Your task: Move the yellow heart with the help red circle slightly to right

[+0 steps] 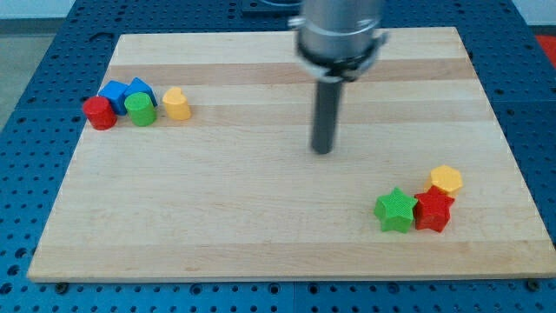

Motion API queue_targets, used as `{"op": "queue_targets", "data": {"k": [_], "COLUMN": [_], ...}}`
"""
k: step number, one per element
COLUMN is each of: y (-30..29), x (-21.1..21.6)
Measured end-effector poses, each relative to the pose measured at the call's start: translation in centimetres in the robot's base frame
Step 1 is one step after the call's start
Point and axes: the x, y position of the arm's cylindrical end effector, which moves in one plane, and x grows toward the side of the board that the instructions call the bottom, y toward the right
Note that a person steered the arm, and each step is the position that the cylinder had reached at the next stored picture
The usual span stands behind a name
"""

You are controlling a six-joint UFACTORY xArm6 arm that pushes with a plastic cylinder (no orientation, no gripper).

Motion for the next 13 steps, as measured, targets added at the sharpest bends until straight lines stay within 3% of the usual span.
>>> {"op": "queue_targets", "data": {"k": [1,2,3,8,10,12,13], "y": [-11.4,-25.1,-30.9,-31.4,-31.1,-20.5,-18.3], "x": [3.2,3.5,3.4,-1.9,-9.2,-11.5,-11.4]}}
